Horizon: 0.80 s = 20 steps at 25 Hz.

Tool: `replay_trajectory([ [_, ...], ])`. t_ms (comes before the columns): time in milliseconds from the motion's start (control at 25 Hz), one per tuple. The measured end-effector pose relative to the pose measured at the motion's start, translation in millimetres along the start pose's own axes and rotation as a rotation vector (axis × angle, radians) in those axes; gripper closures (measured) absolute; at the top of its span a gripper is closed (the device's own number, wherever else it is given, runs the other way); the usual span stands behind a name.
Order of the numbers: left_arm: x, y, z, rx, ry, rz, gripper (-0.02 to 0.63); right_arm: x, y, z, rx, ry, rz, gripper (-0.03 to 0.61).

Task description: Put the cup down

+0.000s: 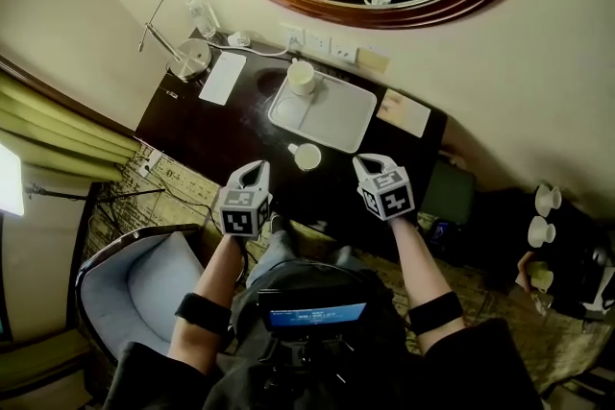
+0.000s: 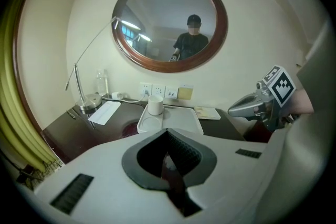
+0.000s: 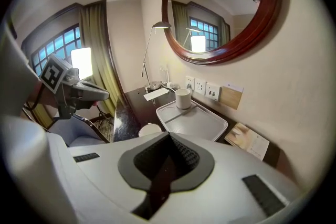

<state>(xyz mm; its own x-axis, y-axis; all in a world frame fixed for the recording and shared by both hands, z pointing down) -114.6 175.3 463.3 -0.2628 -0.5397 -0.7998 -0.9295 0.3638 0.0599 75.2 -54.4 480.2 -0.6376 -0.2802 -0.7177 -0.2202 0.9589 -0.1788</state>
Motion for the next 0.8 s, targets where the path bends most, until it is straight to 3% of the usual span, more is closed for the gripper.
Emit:
replay_trajectory([
  [240,-6,-7,3,0.001,0.0,0.026,0.613,-17,-7,9,-0.004,-0.003,-0.063,0.577],
  [800,-14,-18,13,0.012,0.035,-0.014,0.613,-26,3,6,0.042,0.027,-0.05,0.575],
])
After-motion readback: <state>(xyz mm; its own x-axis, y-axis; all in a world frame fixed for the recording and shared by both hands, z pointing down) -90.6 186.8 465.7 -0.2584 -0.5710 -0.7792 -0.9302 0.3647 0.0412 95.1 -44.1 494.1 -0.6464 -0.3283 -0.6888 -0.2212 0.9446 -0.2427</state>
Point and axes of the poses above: the fingertips, and each gripper's own axes: z backward along the fingers, y to its left, x out of its top, the point moved 10 cm from there along z, backward along the fingers, and after that the axes turned 4 degrees about -z, right-handed, at the moved point
